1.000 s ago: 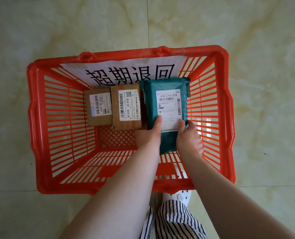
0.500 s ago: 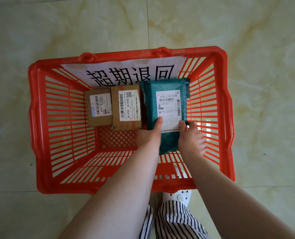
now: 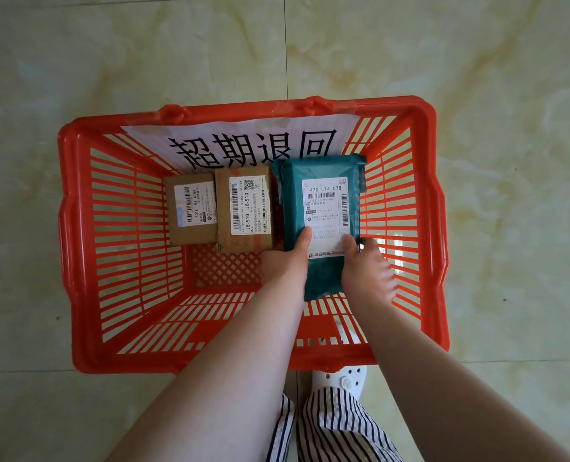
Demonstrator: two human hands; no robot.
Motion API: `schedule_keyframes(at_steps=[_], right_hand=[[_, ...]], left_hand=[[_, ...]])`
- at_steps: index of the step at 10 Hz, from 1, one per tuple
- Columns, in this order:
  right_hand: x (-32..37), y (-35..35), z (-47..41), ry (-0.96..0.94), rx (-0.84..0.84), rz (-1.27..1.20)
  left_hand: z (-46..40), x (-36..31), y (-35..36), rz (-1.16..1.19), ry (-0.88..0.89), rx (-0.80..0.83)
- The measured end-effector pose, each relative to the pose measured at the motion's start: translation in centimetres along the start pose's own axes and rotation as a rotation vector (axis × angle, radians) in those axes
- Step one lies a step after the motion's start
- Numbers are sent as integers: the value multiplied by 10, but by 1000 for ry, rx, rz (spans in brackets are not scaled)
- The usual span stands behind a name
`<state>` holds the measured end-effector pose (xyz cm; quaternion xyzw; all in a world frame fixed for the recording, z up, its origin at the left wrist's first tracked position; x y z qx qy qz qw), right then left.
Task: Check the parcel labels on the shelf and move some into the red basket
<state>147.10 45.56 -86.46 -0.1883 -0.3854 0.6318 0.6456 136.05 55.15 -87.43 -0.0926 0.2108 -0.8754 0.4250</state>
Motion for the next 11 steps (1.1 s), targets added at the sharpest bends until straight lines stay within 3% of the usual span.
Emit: schedule_keyframes(at_steps=[8,11], right_hand=[[4,-11,11,28,19,12],[15,-36,30,-40,-48,-153]], left_hand=[[11,-1,-7,-44,-10,4],[41,-1,-30,16,-38,29]])
Point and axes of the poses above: each hand's wrist, its own z-axis away from the middle knuckle, its own y-axis out of the palm, x = y × z, the point moved 5 cm from there along -z, towards the middle knuckle, and after that the axes turned 13 degrees about -y, right-handed, at the moved point
